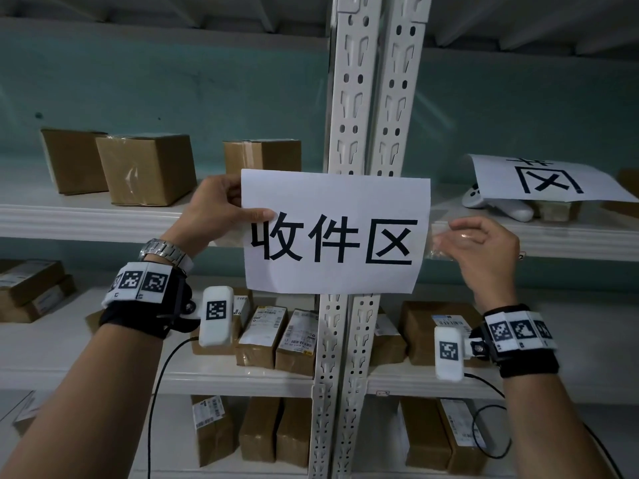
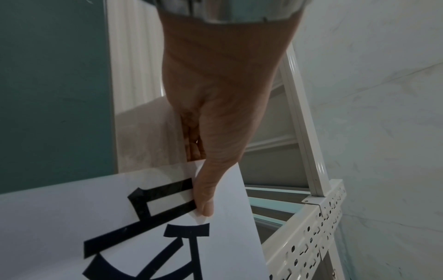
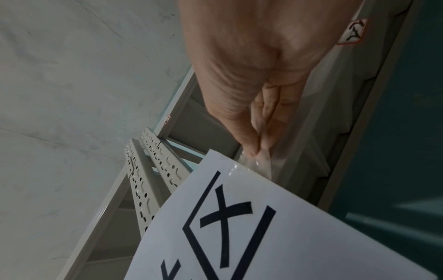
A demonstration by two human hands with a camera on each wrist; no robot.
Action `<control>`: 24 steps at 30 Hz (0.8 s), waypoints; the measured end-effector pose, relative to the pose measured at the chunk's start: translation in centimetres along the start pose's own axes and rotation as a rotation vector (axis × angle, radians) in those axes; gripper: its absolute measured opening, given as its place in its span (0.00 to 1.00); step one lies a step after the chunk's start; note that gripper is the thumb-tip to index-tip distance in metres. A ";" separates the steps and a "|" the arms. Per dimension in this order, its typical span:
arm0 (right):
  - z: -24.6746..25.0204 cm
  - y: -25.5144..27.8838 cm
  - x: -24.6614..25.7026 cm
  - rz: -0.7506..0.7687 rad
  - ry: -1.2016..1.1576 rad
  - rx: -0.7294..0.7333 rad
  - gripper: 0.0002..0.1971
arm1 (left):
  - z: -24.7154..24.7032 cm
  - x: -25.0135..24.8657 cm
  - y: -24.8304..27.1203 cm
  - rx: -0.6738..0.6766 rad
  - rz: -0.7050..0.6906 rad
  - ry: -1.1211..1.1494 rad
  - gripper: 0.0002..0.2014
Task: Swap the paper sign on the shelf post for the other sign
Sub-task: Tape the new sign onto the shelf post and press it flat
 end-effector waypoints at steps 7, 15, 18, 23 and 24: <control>0.4 -0.2 0.1 -0.009 -0.027 -0.016 0.15 | 0.0 0.0 -0.2 0.020 0.013 -0.006 0.25; 1.4 -0.3 -0.9 0.009 -0.024 -0.119 0.15 | 0.0 0.2 -0.2 0.041 0.027 -0.012 0.22; 1.3 -0.4 -0.9 0.014 -0.025 -0.132 0.14 | 0.1 0.1 -0.1 0.043 0.028 -0.009 0.22; 1.1 -0.5 -1.0 0.027 -0.026 -0.155 0.14 | 0.1 0.1 -0.1 0.042 0.028 -0.004 0.23; 1.1 -0.5 -1.1 0.024 -0.026 -0.163 0.14 | 0.1 0.1 -0.1 0.043 0.031 -0.006 0.23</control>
Point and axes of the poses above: each hand's wrist, its own y-axis away from the middle knuckle, its own z-axis out of the back of the hand, x = y × z, the point moved 7 cm from there along -y, towards the middle knuckle, and after that the axes turned 3 degrees about x, right-handed, at the moved point
